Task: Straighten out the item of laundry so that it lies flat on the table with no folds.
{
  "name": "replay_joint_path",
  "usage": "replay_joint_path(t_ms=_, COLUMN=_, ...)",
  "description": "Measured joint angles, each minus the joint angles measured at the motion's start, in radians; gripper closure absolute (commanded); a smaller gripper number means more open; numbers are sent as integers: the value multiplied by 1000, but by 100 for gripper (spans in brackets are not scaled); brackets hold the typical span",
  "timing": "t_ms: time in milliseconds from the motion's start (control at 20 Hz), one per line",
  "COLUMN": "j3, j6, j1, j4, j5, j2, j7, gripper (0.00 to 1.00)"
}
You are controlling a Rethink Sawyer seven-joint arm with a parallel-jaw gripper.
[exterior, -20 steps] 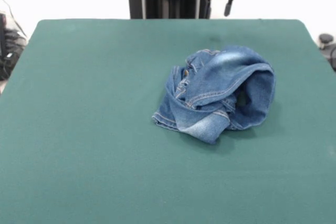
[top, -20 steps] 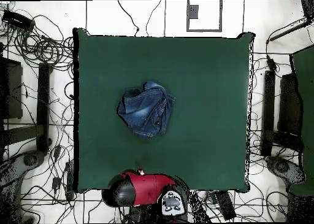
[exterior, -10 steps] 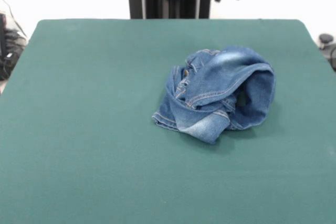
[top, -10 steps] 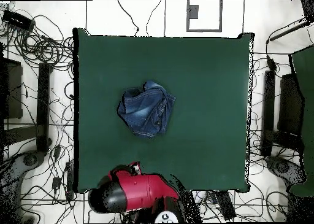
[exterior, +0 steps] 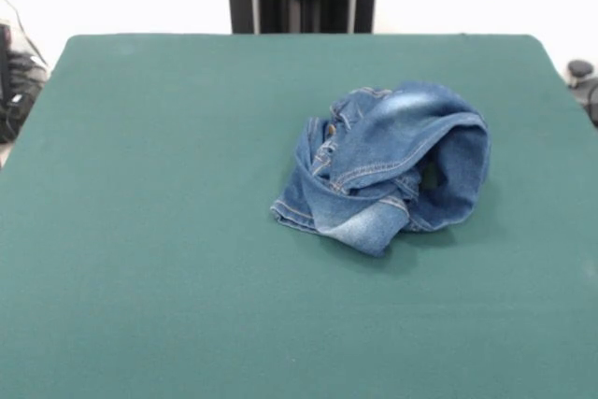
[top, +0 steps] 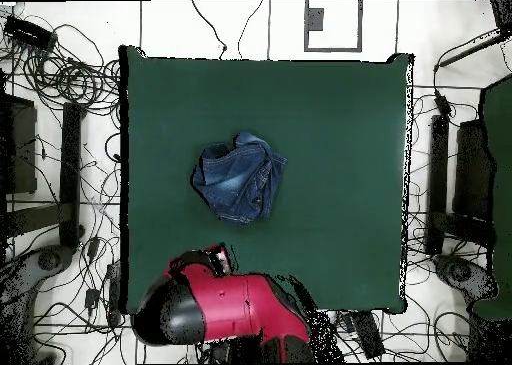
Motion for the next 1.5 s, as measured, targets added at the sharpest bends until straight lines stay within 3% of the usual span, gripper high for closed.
replay_joint_path(t_ms=350, j3=10, j6=166, j1=32, j4=-156, j5=-7, j2=22, j7=0, gripper=0)
replay_joint_path(t_ms=750, j3=13, j6=141, j1=48, j4=-311, j5=-42, j2=114, j7=0, gripper=0)
replay_joint_path(t_ms=1500, j3=8, j6=100, j1=69, j4=-385, j5=-123, j2=306, j7=0, gripper=0)
